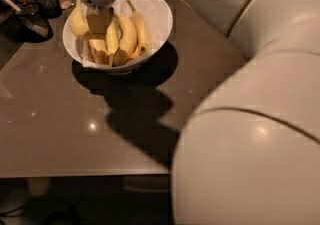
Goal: Pick banana from white bowl
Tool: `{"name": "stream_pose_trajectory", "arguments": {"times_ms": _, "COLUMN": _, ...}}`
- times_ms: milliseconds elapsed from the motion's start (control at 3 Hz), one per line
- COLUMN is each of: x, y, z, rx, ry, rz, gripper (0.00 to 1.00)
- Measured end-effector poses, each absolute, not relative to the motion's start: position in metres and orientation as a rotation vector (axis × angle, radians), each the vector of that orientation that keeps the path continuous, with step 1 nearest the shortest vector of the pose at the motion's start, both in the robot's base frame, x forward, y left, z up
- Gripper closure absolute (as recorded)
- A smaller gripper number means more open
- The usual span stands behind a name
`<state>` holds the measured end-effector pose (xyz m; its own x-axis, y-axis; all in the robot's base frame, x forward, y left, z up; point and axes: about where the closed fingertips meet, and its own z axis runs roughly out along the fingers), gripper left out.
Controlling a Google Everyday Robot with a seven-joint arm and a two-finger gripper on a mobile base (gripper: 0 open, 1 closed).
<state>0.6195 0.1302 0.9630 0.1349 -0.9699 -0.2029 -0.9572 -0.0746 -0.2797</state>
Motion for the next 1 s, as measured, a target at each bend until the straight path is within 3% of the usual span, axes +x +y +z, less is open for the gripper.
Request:
{"name": "stream_pose_trajectory", "arguments": {"times_ms": 667, "x": 0.614, "y": 0.127, "z": 0.966, "rx": -2.075, "ry": 1.845, "rz": -0.076, "gripper": 1.0}}
{"name": "stream_pose_trajectory", "arguments": {"times_ms": 1000, "x": 0.571, "y": 0.137, "z": 0.992, "rx": -2.044, "ry": 1.834, "rz": -0.005, "gripper": 1.0}}
